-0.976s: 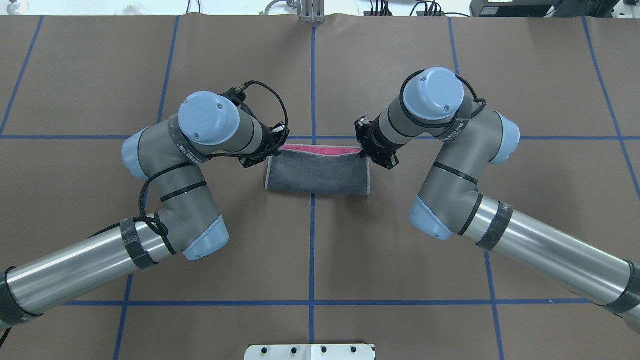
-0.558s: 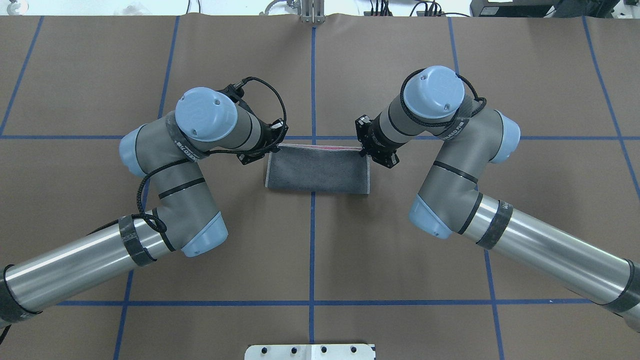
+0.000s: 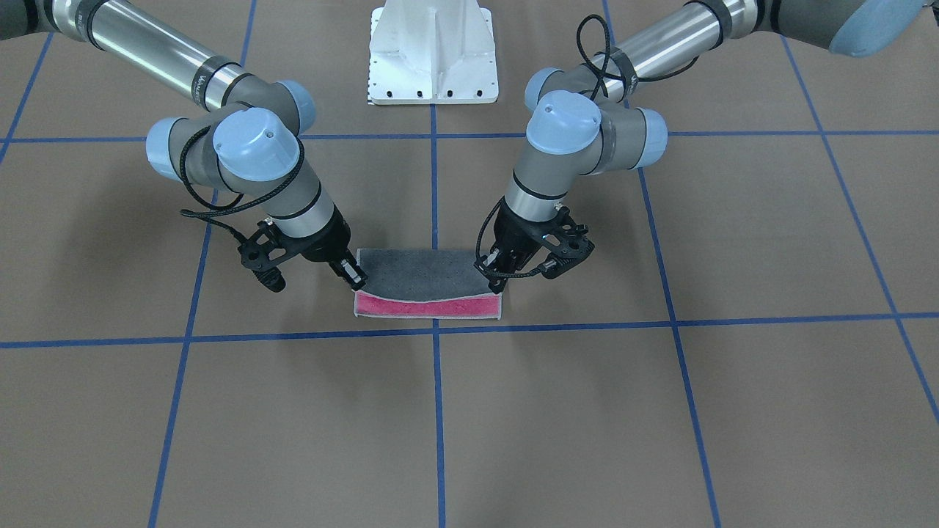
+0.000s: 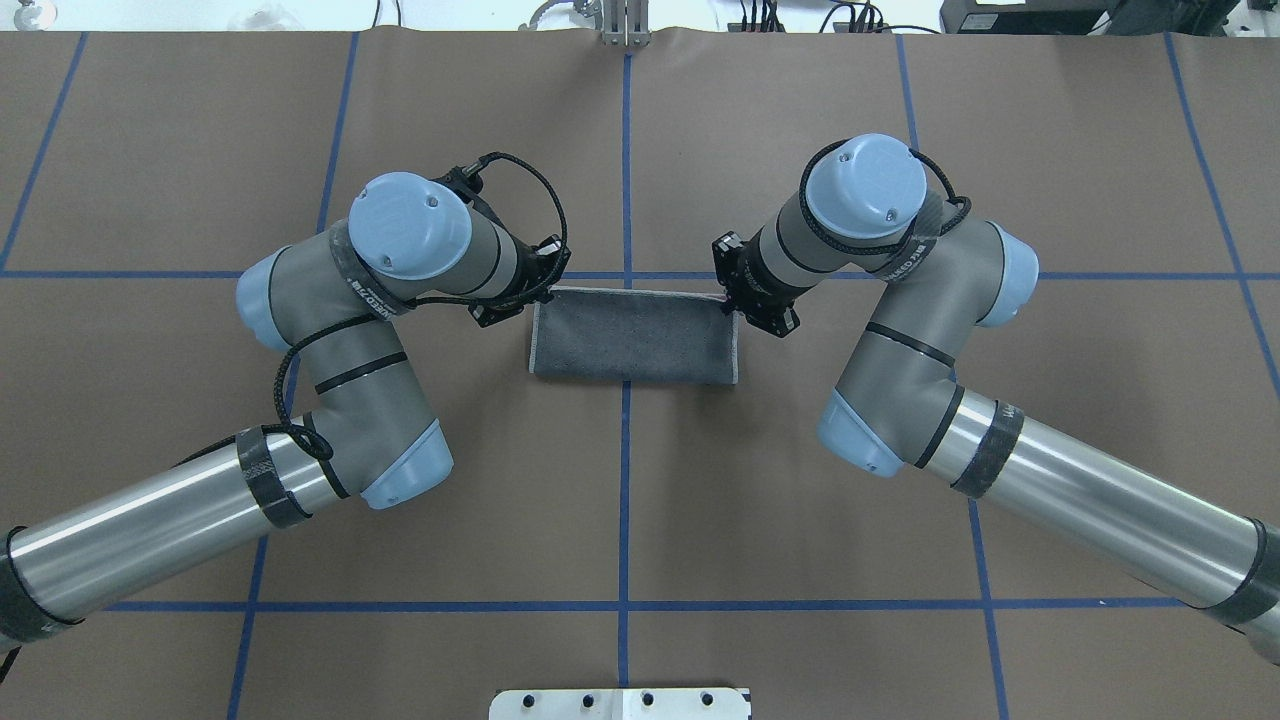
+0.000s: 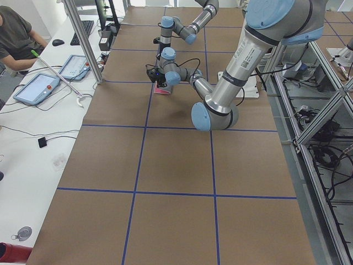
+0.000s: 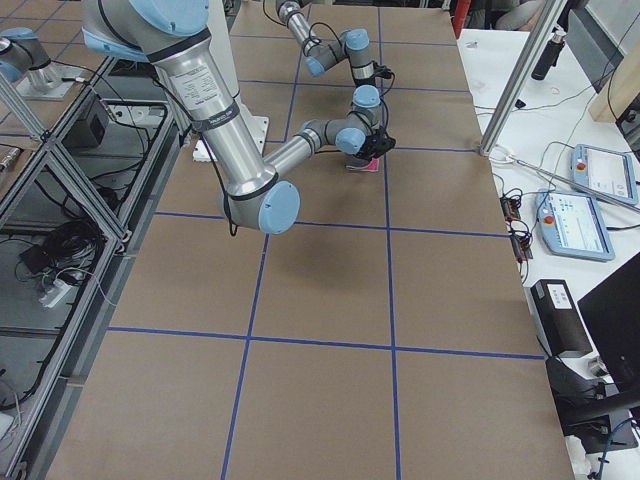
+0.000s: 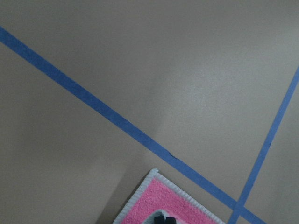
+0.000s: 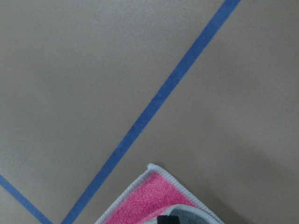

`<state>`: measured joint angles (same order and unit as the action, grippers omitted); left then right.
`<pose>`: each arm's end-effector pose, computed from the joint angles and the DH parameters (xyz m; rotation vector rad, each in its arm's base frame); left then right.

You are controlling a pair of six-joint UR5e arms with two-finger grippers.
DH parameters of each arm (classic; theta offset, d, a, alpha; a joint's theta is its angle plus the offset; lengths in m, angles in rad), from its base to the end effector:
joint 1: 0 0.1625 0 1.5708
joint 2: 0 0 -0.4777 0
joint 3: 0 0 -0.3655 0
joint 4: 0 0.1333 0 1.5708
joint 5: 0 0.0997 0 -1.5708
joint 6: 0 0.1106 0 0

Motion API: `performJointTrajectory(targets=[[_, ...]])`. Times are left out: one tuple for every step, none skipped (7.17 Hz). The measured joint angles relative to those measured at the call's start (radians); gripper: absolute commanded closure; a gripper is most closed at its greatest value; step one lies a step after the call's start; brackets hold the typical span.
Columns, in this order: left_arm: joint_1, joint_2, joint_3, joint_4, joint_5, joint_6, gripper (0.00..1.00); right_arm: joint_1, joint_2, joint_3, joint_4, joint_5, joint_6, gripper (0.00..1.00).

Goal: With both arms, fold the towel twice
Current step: 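Lower the folded edge onto the far edge and open both grippers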

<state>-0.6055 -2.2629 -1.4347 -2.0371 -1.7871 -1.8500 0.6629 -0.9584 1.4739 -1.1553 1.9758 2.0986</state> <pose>0.5621 -0.5223 0.3086 -0.0297 1.0597 -0.6922 -0.5231 -0.5222 0.3539 -0.3239 -0.9759 0.9008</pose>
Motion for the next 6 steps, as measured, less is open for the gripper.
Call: performJointTrajectory(targets=[[0.000, 0.000, 0.002, 0.000, 0.000, 0.000, 1.00, 0.000, 0.002, -0.001, 0.000, 0.000, 0.000, 1.00], [0.000, 0.000, 0.005, 0.000, 0.000, 0.000, 1.00, 0.000, 0.006, -0.005, 0.000, -0.001, 0.000, 1.00], [-0.002, -0.001, 0.008, 0.000, 0.000, 0.000, 1.00, 0.001, 0.014, -0.014, 0.000, -0.001, 0.000, 1.00], [-0.002, 0.000, 0.011, 0.000, 0.000, 0.000, 1.00, 0.001, 0.021, -0.023, 0.000, -0.002, 0.000, 1.00], [-0.004, 0.000, 0.016, -0.002, 0.000, 0.000, 1.00, 0.001, 0.024, -0.029, 0.000, -0.003, 0.000, 1.00], [-0.004, 0.000, 0.021, -0.006, 0.000, 0.000, 1.00, 0.001, 0.026, -0.035, 0.000, -0.004, -0.001, 1.00]])
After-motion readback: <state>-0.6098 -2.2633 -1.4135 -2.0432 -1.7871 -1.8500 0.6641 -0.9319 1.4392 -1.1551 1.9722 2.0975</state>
